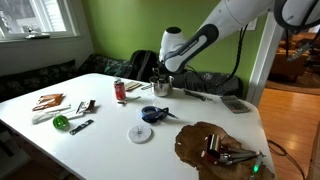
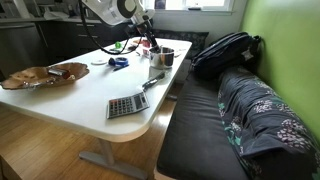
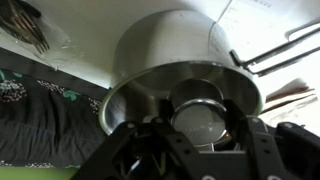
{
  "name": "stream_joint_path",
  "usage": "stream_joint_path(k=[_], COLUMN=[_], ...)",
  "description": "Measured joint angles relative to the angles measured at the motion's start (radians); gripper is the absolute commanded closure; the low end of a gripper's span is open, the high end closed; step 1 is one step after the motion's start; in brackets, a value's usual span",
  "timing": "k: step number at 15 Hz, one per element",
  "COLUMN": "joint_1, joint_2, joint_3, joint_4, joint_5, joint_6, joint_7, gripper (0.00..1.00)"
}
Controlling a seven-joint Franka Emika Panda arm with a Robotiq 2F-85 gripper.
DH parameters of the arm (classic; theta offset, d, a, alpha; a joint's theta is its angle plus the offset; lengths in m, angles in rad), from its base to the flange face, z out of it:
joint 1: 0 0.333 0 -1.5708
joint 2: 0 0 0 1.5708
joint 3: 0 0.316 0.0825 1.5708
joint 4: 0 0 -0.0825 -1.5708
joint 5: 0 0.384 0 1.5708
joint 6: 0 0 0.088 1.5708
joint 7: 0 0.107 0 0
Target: Pick up the silver measuring spoon from the table and put it in the silver pot
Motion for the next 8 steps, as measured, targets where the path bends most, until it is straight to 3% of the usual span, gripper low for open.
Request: stream_joint_path(k=[1, 2, 5, 8], joint_1=[-0.001, -0.002, -0.004, -0.006], joint_2=[0.017, 0.033, 0.067, 0.085], joint_3=[-0.001, -0.002, -0.004, -0.004], joint_4=[0.028, 0.053, 0.115, 0.152], joint_5=[-0.001, -0.003, -0.009, -0.016], joint_6=[-0.031, -0.057, -0.113, -0.127], joint_7=[0.0, 0.0, 0.0, 0.0], gripper=[0.19, 0.19, 0.01, 0.0])
